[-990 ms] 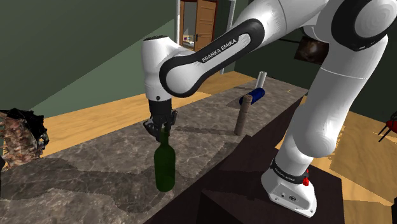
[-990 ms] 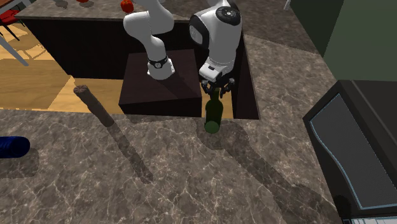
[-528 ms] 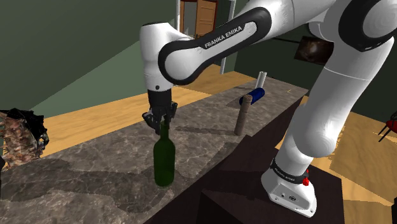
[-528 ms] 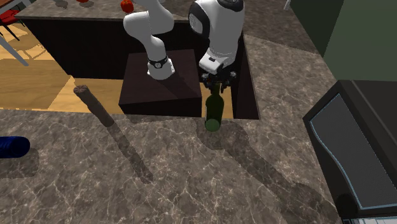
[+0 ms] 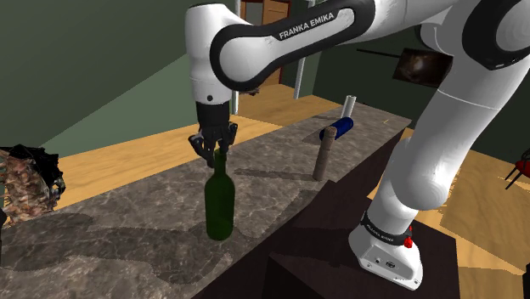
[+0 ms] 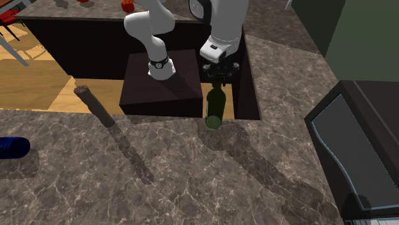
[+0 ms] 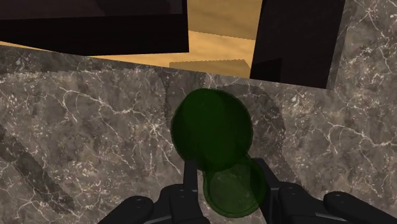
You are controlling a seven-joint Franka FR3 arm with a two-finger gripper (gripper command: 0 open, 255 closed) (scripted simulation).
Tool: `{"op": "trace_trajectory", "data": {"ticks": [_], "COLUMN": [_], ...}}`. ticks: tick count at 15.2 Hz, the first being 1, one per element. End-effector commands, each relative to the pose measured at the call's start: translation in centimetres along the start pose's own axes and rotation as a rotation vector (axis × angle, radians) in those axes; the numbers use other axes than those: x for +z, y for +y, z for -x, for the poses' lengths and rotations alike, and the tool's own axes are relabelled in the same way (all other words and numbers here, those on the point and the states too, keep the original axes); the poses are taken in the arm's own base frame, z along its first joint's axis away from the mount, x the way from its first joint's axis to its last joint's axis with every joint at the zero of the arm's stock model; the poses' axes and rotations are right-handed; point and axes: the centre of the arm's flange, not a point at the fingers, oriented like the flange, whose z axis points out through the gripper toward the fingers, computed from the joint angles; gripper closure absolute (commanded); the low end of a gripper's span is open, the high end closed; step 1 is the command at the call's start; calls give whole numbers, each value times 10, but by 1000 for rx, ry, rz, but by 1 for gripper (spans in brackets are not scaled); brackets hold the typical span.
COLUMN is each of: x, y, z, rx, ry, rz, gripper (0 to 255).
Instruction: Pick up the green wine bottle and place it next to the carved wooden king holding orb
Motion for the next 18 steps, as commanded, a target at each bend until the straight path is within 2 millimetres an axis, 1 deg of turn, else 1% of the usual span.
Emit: {"op": "trace_trajectory", "data": {"ticks": [1,18], "x": [-12,-101], "y": [-1,-1], "z": [0,4], "rx": [0,0], "ry": [0,0], "rz": [0,0], "gripper": [255,255]}}
